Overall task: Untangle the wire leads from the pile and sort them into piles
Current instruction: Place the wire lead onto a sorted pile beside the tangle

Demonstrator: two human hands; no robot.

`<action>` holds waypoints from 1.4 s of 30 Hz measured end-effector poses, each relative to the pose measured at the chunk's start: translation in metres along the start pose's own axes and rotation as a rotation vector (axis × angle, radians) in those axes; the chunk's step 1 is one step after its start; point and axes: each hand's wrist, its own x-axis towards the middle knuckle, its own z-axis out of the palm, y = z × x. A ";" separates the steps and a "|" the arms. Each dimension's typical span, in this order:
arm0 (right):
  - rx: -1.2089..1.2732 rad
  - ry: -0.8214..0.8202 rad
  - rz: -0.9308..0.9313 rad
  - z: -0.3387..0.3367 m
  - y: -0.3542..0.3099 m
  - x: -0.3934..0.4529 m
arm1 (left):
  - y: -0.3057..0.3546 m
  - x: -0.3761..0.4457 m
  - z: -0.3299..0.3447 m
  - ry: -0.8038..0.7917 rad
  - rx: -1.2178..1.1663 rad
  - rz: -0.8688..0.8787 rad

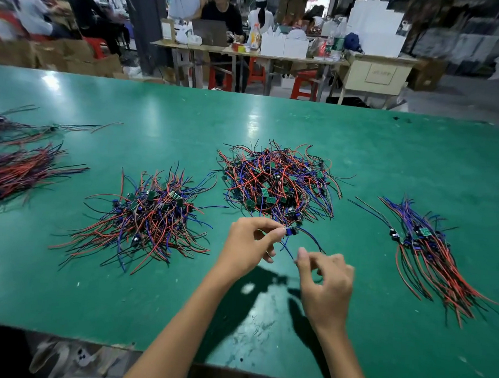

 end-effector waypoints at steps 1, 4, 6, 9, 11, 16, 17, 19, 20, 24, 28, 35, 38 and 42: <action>0.041 -0.090 0.032 0.001 0.000 0.001 | -0.004 -0.002 0.002 -0.008 -0.023 -0.032; 0.099 -0.171 0.148 0.004 0.003 0.005 | -0.014 -0.009 0.009 -0.062 -0.036 -0.103; 0.210 -0.185 0.232 0.003 0.008 0.006 | -0.020 -0.013 0.011 -0.095 -0.006 -0.115; 0.482 -0.218 0.393 0.001 0.012 0.005 | -0.027 -0.018 0.011 -0.161 0.031 -0.123; 0.507 -0.202 0.401 0.000 0.013 0.006 | -0.029 -0.018 0.011 -0.188 0.052 -0.123; 0.499 -0.168 0.415 0.002 0.018 0.006 | -0.026 -0.013 0.012 -0.323 0.077 -0.162; 0.500 -0.169 0.419 0.002 0.019 0.006 | -0.025 -0.012 0.013 -0.365 0.100 -0.166; 0.501 -0.170 0.419 0.001 0.019 0.007 | -0.023 -0.010 0.018 -0.424 0.079 -0.191; 0.494 -0.173 0.413 0.001 0.019 0.007 | -0.022 -0.009 0.022 -0.430 0.022 -0.221; 0.470 -0.221 0.355 0.000 0.017 0.008 | -0.024 -0.011 0.035 -0.335 -0.155 -0.240; 0.471 -0.258 0.306 0.000 0.012 0.009 | -0.033 -0.016 0.046 -0.255 -0.204 -0.155; 0.524 -0.260 0.429 0.007 0.017 0.008 | -0.041 -0.019 0.058 -0.186 -0.271 -0.106; 0.499 -0.247 0.505 0.014 0.019 0.008 | -0.044 -0.016 0.057 -0.189 -0.169 -0.121; 0.431 -0.204 0.573 0.020 0.022 0.016 | -0.043 -0.013 0.058 -0.214 -0.086 -0.154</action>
